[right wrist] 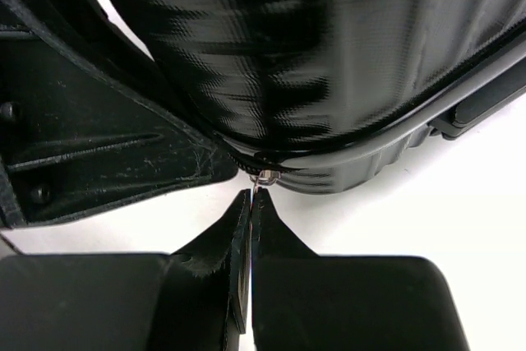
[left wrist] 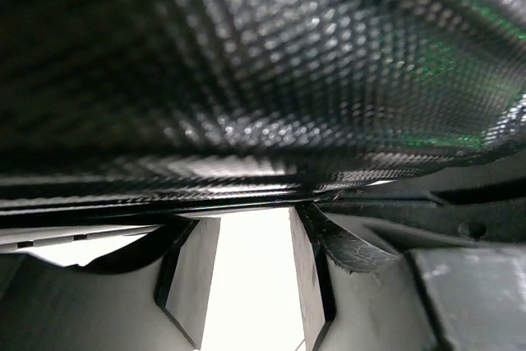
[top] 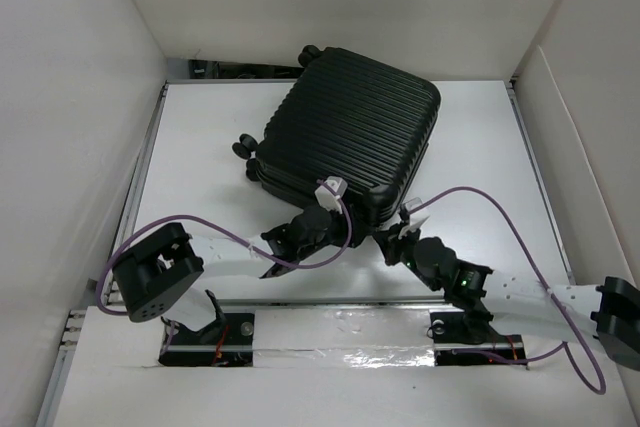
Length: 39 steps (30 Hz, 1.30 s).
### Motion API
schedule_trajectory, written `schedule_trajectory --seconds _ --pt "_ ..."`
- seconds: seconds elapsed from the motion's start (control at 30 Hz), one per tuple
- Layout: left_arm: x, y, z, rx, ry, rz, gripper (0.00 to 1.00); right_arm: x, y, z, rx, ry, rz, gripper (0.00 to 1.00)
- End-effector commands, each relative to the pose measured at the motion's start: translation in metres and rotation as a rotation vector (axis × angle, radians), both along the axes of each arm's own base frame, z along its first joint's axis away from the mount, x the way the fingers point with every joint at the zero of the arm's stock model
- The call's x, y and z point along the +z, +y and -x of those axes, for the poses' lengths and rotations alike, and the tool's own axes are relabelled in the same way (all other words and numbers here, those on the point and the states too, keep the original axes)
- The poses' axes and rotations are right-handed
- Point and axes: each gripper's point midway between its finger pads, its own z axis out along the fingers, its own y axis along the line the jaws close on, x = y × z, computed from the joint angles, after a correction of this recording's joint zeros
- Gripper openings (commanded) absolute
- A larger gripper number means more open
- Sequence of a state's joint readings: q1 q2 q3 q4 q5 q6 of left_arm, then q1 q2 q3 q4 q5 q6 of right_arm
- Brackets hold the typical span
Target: Pack the luggage
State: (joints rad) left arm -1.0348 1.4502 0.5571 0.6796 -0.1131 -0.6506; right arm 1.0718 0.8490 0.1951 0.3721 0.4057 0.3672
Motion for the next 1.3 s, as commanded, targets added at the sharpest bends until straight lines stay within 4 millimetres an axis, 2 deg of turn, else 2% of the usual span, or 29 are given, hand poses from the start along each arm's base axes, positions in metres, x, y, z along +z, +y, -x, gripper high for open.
schedule_trajectory --seconds 0.0,0.03,0.1,0.13,0.2,0.27,0.3,0.33,0.37,0.43,0.47,0.5,0.53,0.6,0.63,0.67,0.7,0.77,0.8,0.87,0.9,0.93,1.0,1.03,1.07,1.1,1.13,1.2,1.27 --pt "0.066 -0.020 -0.045 0.109 -0.132 0.172 0.37 0.022 0.058 0.064 0.330 0.072 -0.090 0.00" --pt "0.064 -0.023 -0.045 0.101 -0.127 0.168 0.37 0.020 0.063 0.063 0.336 0.073 -0.080 0.00" --pt "0.069 -0.031 -0.044 0.070 -0.128 0.182 0.36 0.040 0.076 0.055 0.331 0.025 -0.127 0.00" --pt "0.068 -0.032 -0.043 0.062 -0.125 0.182 0.37 0.034 0.076 0.043 0.259 0.029 -0.108 0.00" --pt "0.067 -0.031 -0.041 0.057 -0.122 0.176 0.40 0.048 0.081 0.029 0.188 0.014 -0.165 0.00" --pt "0.072 -0.022 -0.041 0.080 -0.131 0.174 0.51 0.048 0.080 0.021 0.139 0.012 -0.175 0.00" --pt "0.062 -0.012 -0.037 0.089 -0.118 0.136 0.56 0.047 0.079 0.021 0.124 0.023 -0.189 0.00" --pt "0.072 -0.004 -0.035 0.101 -0.135 0.145 0.65 0.045 0.077 0.019 0.111 0.020 -0.188 0.00" --pt "0.071 0.006 -0.036 0.123 -0.139 0.132 0.70 0.044 0.075 0.018 0.103 0.019 -0.185 0.00" --pt "0.073 0.034 -0.031 0.184 -0.140 0.106 0.76 0.039 0.070 0.018 0.092 0.020 -0.176 0.00" --pt "0.075 0.049 -0.036 0.234 -0.132 0.112 0.78 0.038 0.069 0.019 0.094 0.020 -0.173 0.00" --pt "0.065 0.069 -0.039 0.296 -0.112 0.077 0.79 0.039 0.066 0.016 0.086 0.017 -0.175 0.00" --pt "0.086 0.084 -0.040 0.339 -0.128 0.134 0.81 0.036 0.066 0.018 0.099 0.020 -0.169 0.00" --pt "0.095 0.121 -0.060 0.473 -0.106 0.168 0.84 0.035 0.062 0.014 0.094 0.019 -0.164 0.00" --pt "0.115 0.136 -0.064 0.518 -0.123 0.219 0.87 0.038 0.062 0.017 0.110 0.015 -0.174 0.00" --pt "0.122 0.149 -0.072 0.566 -0.128 0.233 0.90 0.036 0.059 0.016 0.108 0.013 -0.163 0.00" --pt "0.134 0.174 -0.087 0.660 -0.130 0.250 0.92 0.037 0.057 0.013 0.104 0.008 -0.163 0.00" --pt "0.142 0.199 -0.104 0.744 -0.118 0.260 0.98 0.039 0.054 0.014 0.116 0.006 -0.157 0.00" --pt "0.153 0.229 -0.122 0.831 -0.127 0.288 0.99 0.040 0.054 0.015 0.122 -0.001 -0.154 0.00" --pt "0.148 0.250 -0.140 0.889 -0.092 0.288 0.99 0.044 0.052 0.017 0.132 -0.007 -0.165 0.00" --pt "0.153 0.256 -0.148 0.889 -0.082 0.303 0.99 0.043 0.051 0.015 0.132 -0.009 -0.158 0.00" --pt "0.140 0.271 -0.162 0.936 -0.052 0.279 0.99 0.045 0.051 0.017 0.141 -0.010 -0.162 0.00" --pt "0.139 0.275 -0.173 0.950 -0.025 0.240 0.99 0.046 0.051 0.018 0.146 -0.010 -0.165 0.00" --pt "0.124 0.279 -0.182 0.966 0.003 0.187 0.99 0.044 0.051 0.019 0.152 -0.009 -0.162 0.00" --pt "0.122 0.279 -0.186 0.966 0.012 0.167 0.99 0.044 0.050 0.020 0.155 -0.009 -0.163 0.00" --pt "0.126 0.277 -0.192 0.963 0.015 0.155 0.99 0.043 0.051 0.020 0.156 -0.007 -0.163 0.00" --pt "0.117 0.275 -0.198 0.957 0.037 0.131 0.99 0.042 0.051 0.021 0.160 -0.004 -0.161 0.00" --pt "0.120 0.270 -0.206 0.931 0.038 0.126 0.99 0.039 0.051 0.022 0.166 0.000 -0.158 0.00" --pt "0.114 0.263 -0.212 0.907 0.058 0.124 0.99 0.037 0.052 0.023 0.175 0.005 -0.155 0.00"
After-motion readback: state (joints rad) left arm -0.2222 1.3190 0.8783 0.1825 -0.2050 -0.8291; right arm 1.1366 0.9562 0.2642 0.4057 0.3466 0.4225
